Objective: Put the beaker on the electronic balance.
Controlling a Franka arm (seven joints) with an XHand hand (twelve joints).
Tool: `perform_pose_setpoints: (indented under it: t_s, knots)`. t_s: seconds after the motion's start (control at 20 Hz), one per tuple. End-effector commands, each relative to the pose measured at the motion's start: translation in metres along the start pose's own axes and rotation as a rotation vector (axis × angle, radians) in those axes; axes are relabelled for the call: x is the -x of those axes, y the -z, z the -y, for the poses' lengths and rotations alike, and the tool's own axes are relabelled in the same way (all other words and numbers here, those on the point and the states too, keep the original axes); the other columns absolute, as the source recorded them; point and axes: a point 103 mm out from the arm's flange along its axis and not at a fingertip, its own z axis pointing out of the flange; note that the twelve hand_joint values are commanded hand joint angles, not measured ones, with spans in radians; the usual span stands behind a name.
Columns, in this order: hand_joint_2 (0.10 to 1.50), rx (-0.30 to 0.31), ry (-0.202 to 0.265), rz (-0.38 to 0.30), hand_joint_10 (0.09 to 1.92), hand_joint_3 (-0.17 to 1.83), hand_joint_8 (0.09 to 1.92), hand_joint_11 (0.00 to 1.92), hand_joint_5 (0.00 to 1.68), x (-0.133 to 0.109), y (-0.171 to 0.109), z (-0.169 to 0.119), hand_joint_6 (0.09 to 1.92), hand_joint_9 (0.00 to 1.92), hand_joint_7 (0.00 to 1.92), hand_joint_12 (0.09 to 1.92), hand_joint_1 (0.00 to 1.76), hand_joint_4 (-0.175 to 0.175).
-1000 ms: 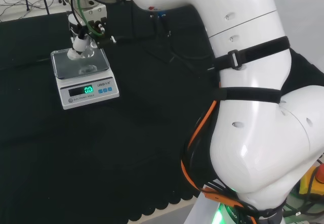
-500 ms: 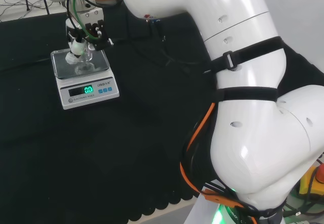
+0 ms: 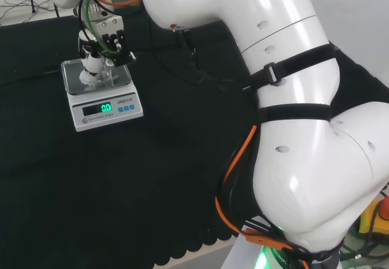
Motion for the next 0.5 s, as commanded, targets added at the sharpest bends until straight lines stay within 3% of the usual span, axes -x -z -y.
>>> perform_pose_setpoints:
  t_s: [0.05, 0.15, 0.35, 0.5]
  knots:
    - [0.46, -0.046, 0.038, -0.03, 0.64, 0.72, 1.13, 0.8, 0.38, 0.003, 0.011, 0.001, 0.98, 1.1, 0.69, 1.2, 0.96, 0.026]
    - [0.46, -0.042, 0.048, -0.028, 0.72, 0.65, 1.04, 0.6, 0.23, 0.003, 0.016, 0.002, 0.74, 0.88, 0.47, 1.33, 0.89, 0.02]
    - [0.5, -0.026, 0.081, -0.035, 0.83, 0.44, 0.83, 0.21, 0.1, 0.008, 0.031, 0.008, 0.24, 0.45, 0.13, 1.51, 0.72, 0.038]
    - [0.53, -0.018, 0.111, -0.027, 0.88, 0.26, 0.66, 0.03, 0.03, 0.015, 0.043, 0.017, 0.09, 0.25, 0.02, 1.58, 0.57, 0.057]
